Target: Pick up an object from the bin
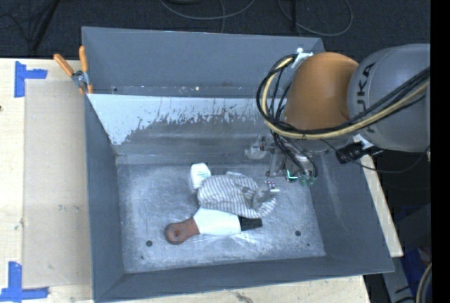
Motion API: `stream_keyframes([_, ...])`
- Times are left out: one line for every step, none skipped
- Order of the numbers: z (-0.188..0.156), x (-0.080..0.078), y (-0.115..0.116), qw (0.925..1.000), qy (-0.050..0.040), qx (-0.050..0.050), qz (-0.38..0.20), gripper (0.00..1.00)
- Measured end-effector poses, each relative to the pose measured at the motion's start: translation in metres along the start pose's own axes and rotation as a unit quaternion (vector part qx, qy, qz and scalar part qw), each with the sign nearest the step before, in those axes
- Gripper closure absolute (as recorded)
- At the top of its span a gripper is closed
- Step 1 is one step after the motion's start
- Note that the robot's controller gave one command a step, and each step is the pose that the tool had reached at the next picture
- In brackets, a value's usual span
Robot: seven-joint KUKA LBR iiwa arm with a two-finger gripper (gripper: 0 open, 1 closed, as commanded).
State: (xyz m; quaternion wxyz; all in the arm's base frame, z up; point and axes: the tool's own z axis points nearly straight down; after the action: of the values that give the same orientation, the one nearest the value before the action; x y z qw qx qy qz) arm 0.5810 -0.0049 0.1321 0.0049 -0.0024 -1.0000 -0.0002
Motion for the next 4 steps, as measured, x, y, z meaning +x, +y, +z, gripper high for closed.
stream_keyframes([-0.004,-0.002,0.000,1.0000,-0.0038,0.000,0.000,0.00])
stream_keyframes([0.050,0.000,0.022,0.9998,-0.0124,0.002,-0.012,1.00])
stream_keyframes([0.050,0.000,0.022,0.9998,-0.0124,0.002,-0.012,1.00])
stream_keyframes([-0.054,-0.005,0.021,0.9999,-0.0055,0.000,0.011,1.00])
